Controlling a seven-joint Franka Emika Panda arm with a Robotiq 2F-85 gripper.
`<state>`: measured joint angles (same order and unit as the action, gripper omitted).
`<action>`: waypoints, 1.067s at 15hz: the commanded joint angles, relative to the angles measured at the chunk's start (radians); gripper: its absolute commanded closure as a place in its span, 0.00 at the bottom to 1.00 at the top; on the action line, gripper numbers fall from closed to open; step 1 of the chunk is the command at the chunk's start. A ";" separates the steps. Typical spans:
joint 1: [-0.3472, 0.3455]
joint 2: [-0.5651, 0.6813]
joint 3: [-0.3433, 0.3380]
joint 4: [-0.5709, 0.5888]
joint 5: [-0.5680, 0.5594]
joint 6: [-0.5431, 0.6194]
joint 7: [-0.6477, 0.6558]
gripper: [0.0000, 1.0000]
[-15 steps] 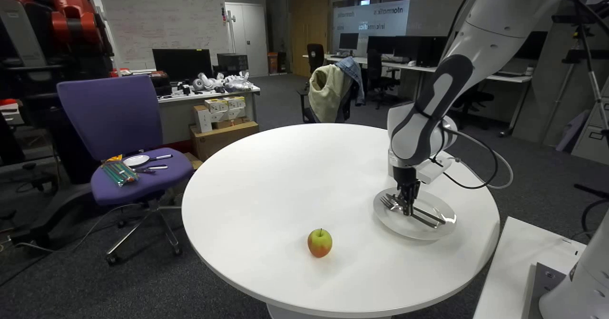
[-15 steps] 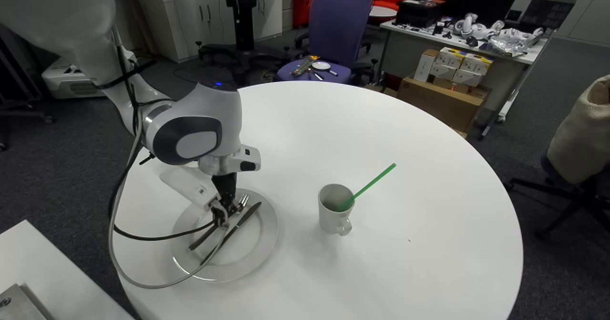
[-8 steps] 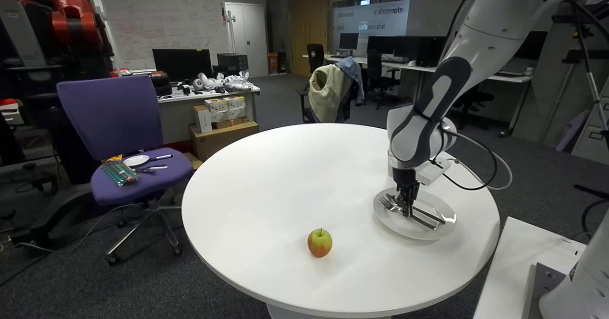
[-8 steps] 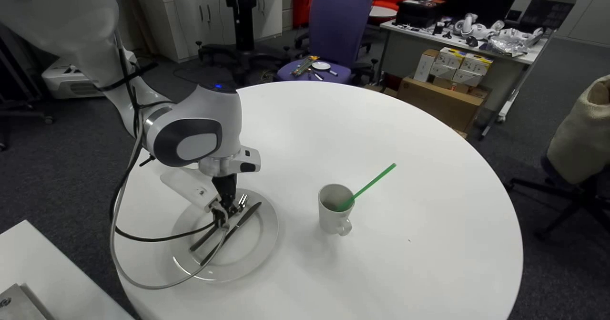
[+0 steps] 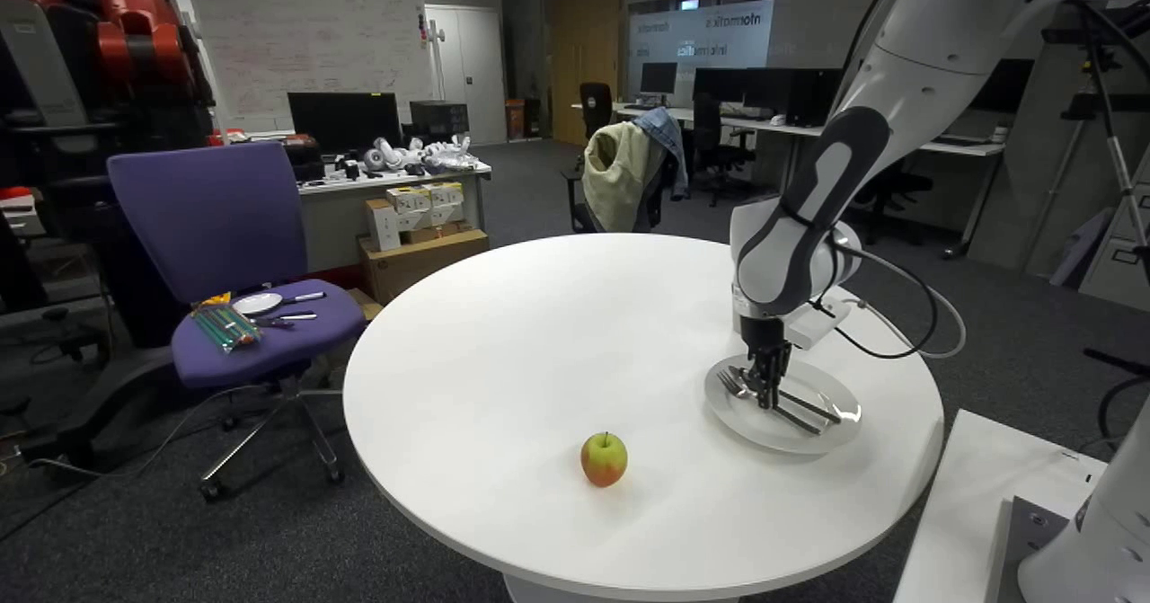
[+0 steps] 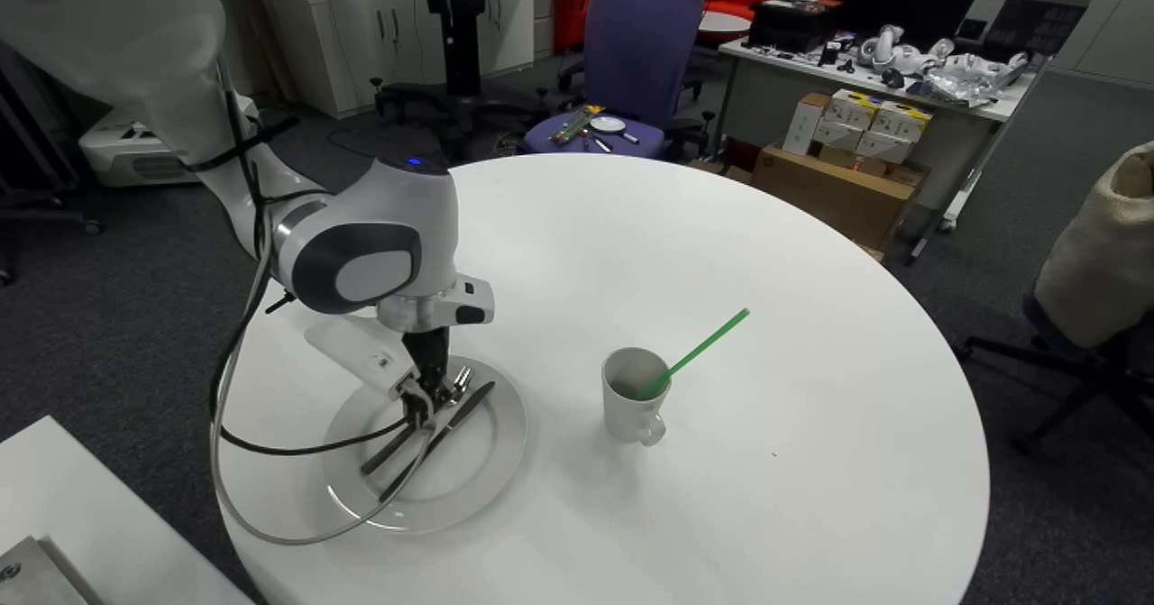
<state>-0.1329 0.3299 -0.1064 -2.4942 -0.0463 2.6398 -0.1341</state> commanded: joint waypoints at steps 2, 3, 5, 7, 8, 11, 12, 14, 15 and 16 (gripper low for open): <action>-0.017 0.008 0.013 0.019 0.013 0.009 -0.030 0.77; -0.017 0.007 0.012 0.018 0.011 0.009 -0.029 0.75; -0.014 -0.003 0.011 0.012 0.008 0.012 -0.027 0.78; -0.008 -0.019 0.006 0.001 -0.003 0.018 -0.020 0.74; -0.006 -0.024 0.005 -0.003 -0.007 0.022 -0.018 0.76; 0.004 -0.043 -0.002 -0.013 -0.025 0.031 -0.007 0.76; 0.007 -0.048 -0.004 -0.016 -0.030 0.033 -0.004 0.76; 0.012 -0.055 -0.007 -0.019 -0.039 0.037 0.001 0.76; 0.013 -0.058 -0.008 -0.021 -0.044 0.040 0.003 0.77; 0.015 -0.061 -0.008 -0.023 -0.048 0.041 0.004 0.77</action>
<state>-0.1258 0.3184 -0.1058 -2.4870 -0.0669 2.6671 -0.1339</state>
